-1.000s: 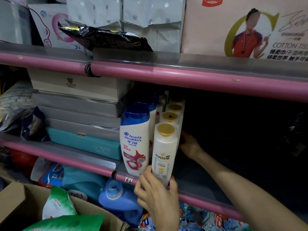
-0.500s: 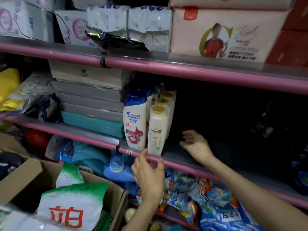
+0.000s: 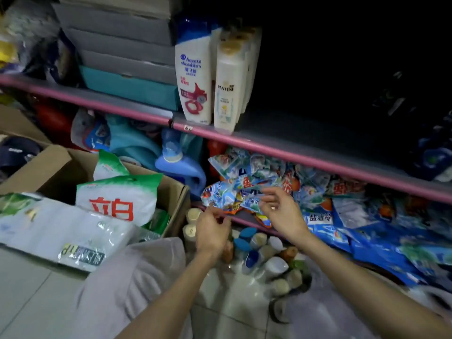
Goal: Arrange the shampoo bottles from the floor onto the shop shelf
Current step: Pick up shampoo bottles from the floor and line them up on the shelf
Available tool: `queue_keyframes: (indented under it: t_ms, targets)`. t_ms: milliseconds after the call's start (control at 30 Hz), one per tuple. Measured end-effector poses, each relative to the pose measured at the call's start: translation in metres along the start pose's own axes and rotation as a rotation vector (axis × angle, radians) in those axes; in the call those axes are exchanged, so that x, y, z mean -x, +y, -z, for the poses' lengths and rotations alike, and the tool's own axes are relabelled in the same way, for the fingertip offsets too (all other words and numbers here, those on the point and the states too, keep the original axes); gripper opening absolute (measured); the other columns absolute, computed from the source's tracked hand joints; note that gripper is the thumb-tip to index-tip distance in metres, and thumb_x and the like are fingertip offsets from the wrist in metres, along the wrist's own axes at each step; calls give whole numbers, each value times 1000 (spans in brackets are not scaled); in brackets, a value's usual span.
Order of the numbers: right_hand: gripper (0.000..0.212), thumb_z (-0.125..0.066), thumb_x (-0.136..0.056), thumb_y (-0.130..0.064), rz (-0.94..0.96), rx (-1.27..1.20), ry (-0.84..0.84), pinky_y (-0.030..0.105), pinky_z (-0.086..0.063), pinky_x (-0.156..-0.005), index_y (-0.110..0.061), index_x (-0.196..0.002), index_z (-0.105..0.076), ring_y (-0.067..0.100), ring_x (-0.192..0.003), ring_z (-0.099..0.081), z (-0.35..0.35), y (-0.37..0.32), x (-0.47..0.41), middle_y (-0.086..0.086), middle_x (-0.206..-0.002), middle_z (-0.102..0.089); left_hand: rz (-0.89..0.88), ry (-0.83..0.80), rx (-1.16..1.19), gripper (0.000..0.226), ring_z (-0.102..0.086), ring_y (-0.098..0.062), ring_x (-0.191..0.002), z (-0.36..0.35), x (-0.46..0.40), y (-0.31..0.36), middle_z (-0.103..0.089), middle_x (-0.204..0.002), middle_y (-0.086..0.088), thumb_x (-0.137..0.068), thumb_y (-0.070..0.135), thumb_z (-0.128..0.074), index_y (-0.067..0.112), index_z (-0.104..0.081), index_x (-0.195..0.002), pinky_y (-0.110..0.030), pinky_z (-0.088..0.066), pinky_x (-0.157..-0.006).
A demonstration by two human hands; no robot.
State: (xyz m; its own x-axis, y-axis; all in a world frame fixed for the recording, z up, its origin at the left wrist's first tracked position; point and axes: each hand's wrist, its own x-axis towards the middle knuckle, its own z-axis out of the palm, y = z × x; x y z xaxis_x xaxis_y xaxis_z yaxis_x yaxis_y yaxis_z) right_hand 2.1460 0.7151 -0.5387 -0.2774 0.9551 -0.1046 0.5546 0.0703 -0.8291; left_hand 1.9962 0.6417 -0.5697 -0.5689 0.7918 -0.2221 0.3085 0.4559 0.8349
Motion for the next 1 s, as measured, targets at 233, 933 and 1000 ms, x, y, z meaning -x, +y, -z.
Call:
queue_keyframes:
  t_ms: [233, 933, 1000]
  targets:
    - [41, -65, -87, -21, -317, 295, -165, 29, -42, -90, -9, -126, -54, 26, -113, -58, -21, 102, 14, 10, -118, -63, 165, -212, -272, 24, -63, -32, -98, -15, -4, -69, -66, -102, -15, -83, 20, -62, 4, -65, -101, -37, -51, -81]
    - [72, -62, -87, -20, -280, 707, -426, 41, -36, -107, -25, -148, -24, 35, -128, -41, -85, 182, -32, 11, -147, -33, 229, -345, -455, 42, -49, -33, -118, -63, -62, -101, -46, -132, -15, -85, 23, -63, 12, -49, -124, -42, -41, -100]
    - [74, -61, -86, -16, -274, 751, -406, 40, -35, -107, -25, -148, -22, 35, -129, -39, -89, 185, -37, 13, -145, -35, 218, -395, -447, 42, -49, -30, -118, -68, -59, -104, -47, -131, -13, -85, 26, -65, 13, -50, -123, -42, -41, -100]
